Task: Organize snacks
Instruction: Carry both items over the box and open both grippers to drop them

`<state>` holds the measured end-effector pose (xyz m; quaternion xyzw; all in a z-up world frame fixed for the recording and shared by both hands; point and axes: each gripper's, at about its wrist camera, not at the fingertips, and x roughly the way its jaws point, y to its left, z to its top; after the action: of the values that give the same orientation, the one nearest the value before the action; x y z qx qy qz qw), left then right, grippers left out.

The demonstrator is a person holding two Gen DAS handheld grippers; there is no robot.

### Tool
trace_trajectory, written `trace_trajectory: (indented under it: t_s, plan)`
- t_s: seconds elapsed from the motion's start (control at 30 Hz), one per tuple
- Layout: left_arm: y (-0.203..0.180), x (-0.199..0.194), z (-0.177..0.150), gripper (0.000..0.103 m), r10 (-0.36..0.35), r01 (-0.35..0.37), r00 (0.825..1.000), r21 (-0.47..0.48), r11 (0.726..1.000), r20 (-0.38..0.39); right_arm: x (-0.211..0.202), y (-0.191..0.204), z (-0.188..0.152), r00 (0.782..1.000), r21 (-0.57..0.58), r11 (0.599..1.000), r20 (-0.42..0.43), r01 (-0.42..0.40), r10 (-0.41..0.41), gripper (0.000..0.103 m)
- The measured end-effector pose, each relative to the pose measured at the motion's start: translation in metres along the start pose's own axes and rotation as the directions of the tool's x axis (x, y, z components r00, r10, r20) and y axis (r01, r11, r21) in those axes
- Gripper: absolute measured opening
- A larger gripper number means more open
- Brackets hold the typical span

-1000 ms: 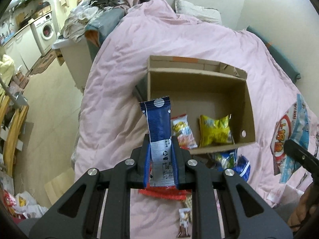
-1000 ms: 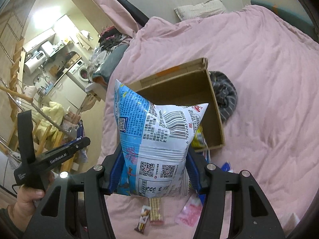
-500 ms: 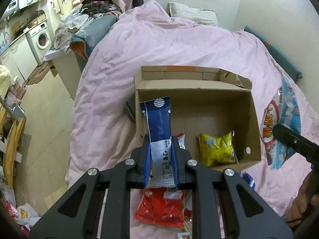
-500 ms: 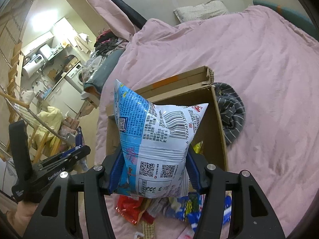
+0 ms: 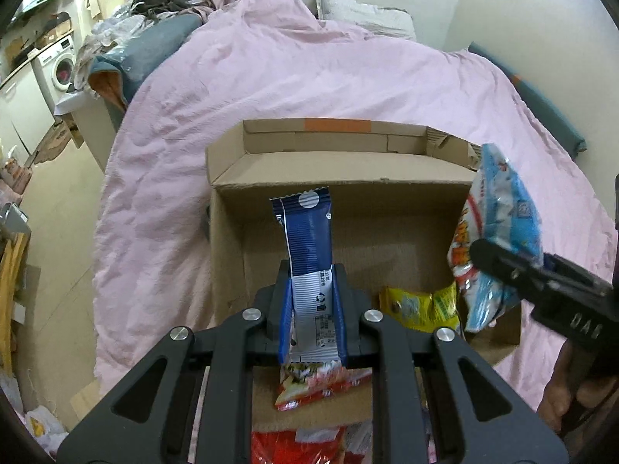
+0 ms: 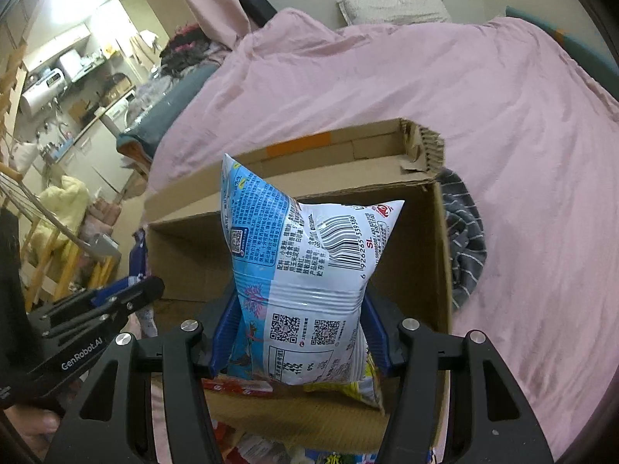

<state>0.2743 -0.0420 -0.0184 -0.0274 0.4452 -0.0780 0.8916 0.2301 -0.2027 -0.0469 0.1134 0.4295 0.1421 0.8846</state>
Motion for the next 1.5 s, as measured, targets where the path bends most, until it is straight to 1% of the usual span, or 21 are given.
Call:
trace_trajectory:
  t_s: [0.1, 0.17, 0.27, 0.37, 0.43, 0.47, 0.5, 0.53, 0.57, 0.6, 0.63, 0.7, 0.77, 0.83, 0.9, 0.93, 1.03, 1.17, 1.23, 1.3, 1.5]
  plan:
    - [-0.004, 0.009, 0.002, 0.015, 0.007, -0.007, 1.0, 0.011, 1.0, 0.008, 0.002, 0.002, 0.0, 0.999, -0.021, 0.999, 0.028, 0.026, -0.025, 0.06]
    - [-0.005, 0.014, 0.002, 0.015, 0.005, -0.005, 1.0, 0.015, 1.0, 0.01, 0.003, 0.006, -0.002, 0.998, -0.056, 0.997, 0.039, 0.057, -0.054, 0.061]
    - [-0.007, 0.019, 0.002, 0.016, -0.004, 0.004, 1.0, 0.013, 1.0, -0.001, 0.009, 0.007, -0.005, 0.994, -0.094, 0.99, 0.033, 0.105, -0.102, 0.061]
    - [-0.01, 0.021, 0.001, 0.016, -0.003, 0.003, 1.0, 0.02, 1.0, 0.0, 0.014, 0.005, -0.007, 0.992, -0.11, 0.985, 0.016, 0.13, -0.129, 0.061]
    - [-0.011, 0.021, 0.001, 0.016, -0.004, 0.004, 1.0, 0.032, 0.999, 0.003, 0.016, 0.005, -0.008, 0.992, -0.126, 0.984, 0.008, 0.127, -0.127, 0.064]
    - [-0.012, 0.022, 0.001, 0.016, -0.005, 0.005, 1.0, 0.033, 0.999, 0.006, 0.015, 0.005, -0.007, 0.994, -0.119, 0.987, 0.004, 0.11, -0.111, 0.065]
    - [-0.012, 0.022, 0.0, 0.016, -0.004, 0.004, 1.0, 0.036, 0.999, 0.006, 0.014, 0.004, -0.006, 0.996, -0.107, 0.99, 0.002, 0.09, -0.09, 0.068]
    - [-0.012, 0.023, 0.0, 0.016, -0.005, 0.005, 1.0, 0.035, 0.999, 0.0, 0.013, 0.004, -0.006, 0.997, -0.096, 0.993, 0.005, 0.072, -0.072, 0.076]
    - [-0.012, 0.023, 0.0, 0.016, -0.009, 0.009, 1.0, 0.034, 0.999, -0.005, 0.011, 0.003, -0.005, 0.998, -0.092, 0.993, 0.013, 0.069, -0.068, 0.079]
    - [-0.013, 0.023, -0.001, 0.016, -0.012, 0.013, 1.0, 0.034, 0.999, -0.011, 0.008, 0.003, -0.005, 0.998, -0.088, 0.994, 0.026, 0.067, -0.065, 0.085]
    - [-0.013, 0.023, -0.001, 0.016, -0.013, 0.013, 1.0, 0.036, 0.999, -0.015, 0.006, 0.002, -0.004, 0.998, -0.082, 0.995, 0.035, 0.064, -0.061, 0.087]
    - [-0.013, 0.024, -0.002, 0.017, -0.012, 0.013, 1.0, 0.039, 0.999, -0.021, 0.002, -0.003, -0.004, 0.998, -0.059, 0.997, 0.038, 0.047, -0.044, 0.088]
    - [-0.013, 0.025, -0.003, 0.022, -0.006, 0.007, 1.0, 0.044, 0.999, -0.025, -0.001, -0.008, -0.005, 0.999, -0.028, 0.999, 0.04, 0.029, -0.027, 0.088]
    - [-0.012, 0.024, -0.004, 0.046, -0.012, 0.013, 1.0, 0.044, 0.999, -0.029, -0.004, -0.014, -0.004, 0.999, -0.003, 1.0, 0.047, 0.023, -0.023, 0.088]
    - [-0.012, 0.022, -0.005, 0.056, -0.017, 0.018, 1.0, 0.04, 0.999, -0.022, -0.007, -0.019, -0.003, 0.998, 0.016, 1.0, 0.054, 0.019, -0.02, 0.088]
    - [-0.012, 0.021, -0.005, 0.058, -0.019, 0.019, 1.0, 0.041, 0.999, -0.02, -0.008, -0.021, -0.002, 0.998, 0.023, 1.0, 0.056, 0.018, -0.019, 0.088]
    - [-0.013, 0.02, -0.007, 0.06, -0.018, 0.019, 1.0, 0.037, 0.999, -0.026, -0.01, -0.023, -0.002, 0.999, 0.035, 0.999, 0.054, 0.008, -0.01, 0.088]
    - [-0.013, 0.02, -0.007, 0.062, -0.025, 0.026, 0.999, 0.033, 0.999, -0.035, -0.007, -0.02, -0.003, 0.999, 0.014, 1.0, 0.043, 0.017, -0.018, 0.088]
    - [-0.014, 0.02, -0.008, 0.069, -0.022, 0.023, 0.999, 0.031, 0.999, -0.033, -0.006, -0.019, -0.004, 0.999, 0.007, 1.0, 0.04, 0.02, -0.02, 0.088]
    - [-0.013, 0.019, -0.008, 0.074, -0.018, 0.019, 0.999, 0.028, 0.999, -0.027, -0.005, -0.017, -0.004, 0.999, 0.0, 1.0, 0.038, 0.022, -0.022, 0.088]
    - [-0.011, 0.011, -0.008, 0.075, -0.011, 0.011, 1.0, 0.029, 1.0, -0.008, -0.01, -0.016, -0.006, 0.999, -0.004, 0.999, 0.043, 0.033, -0.033, 0.088]
